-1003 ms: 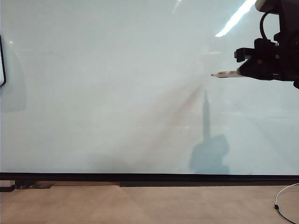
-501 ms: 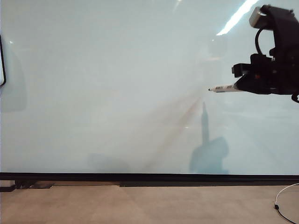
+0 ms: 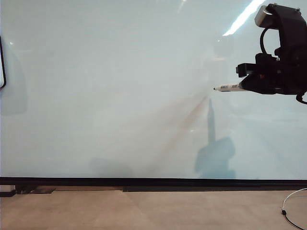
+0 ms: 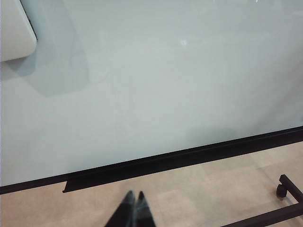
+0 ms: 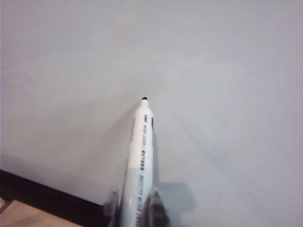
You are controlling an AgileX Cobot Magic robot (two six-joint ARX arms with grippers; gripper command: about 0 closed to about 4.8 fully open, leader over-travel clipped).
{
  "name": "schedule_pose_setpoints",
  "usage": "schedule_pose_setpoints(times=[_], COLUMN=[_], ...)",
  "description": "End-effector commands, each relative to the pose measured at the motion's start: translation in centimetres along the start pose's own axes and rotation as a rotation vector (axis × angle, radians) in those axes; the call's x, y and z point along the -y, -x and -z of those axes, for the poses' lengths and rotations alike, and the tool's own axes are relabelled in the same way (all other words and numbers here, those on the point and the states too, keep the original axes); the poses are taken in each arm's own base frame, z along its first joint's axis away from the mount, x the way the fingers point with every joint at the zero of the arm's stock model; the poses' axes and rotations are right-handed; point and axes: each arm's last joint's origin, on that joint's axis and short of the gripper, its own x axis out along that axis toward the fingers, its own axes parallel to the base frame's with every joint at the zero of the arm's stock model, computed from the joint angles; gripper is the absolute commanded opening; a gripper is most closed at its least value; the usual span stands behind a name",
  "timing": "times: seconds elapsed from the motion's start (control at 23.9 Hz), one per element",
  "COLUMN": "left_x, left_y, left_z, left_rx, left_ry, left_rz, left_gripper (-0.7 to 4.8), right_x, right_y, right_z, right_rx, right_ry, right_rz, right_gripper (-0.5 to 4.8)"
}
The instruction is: Pick up the pen on the shelf to the right of the whiteboard and draw a straight line.
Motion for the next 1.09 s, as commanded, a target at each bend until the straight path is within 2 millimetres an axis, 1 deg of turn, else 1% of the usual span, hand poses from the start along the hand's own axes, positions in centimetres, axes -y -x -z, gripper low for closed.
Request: schedule_pose_setpoints(times=[0.04,0.25,0.42,0.79,1.09], left_x=[0.00,0.04,0.05,0.05,0.05], left_y=[0.03,0.03,0.03,0.03,0.03], left_z=[-0.20,-0.20,-0.19,-0.18,-0.18], left_rx=[0.013,0.014,0.012,0.012,0.012], left_ry=[-0.007,-0.007,-0.007,-0.007,-0.007], left_rz=[0.003,0.018,0.021,0.021,0.021], left_gripper=[-0.05,-0.05,-0.05,-0.05,-0.05], right_x=[0.09,0.10,0.24,0.33,0.36], right_y=[-0.18,-0.30,-0.29,-0.29,-0.56], right_z=[-0.66,-0.82,-0.80,-0.77,-0.16], right_rx=[0.038,0.040,0.037,0.036,0.010], right_ry=[-0.001,-0.001,-0.003,-0.008,-0.015], right_rz=[0.029,0.034,0.081,0.111,0.127], right_gripper=[-0.06,-0.06,-0.06,-0.06,-0.06])
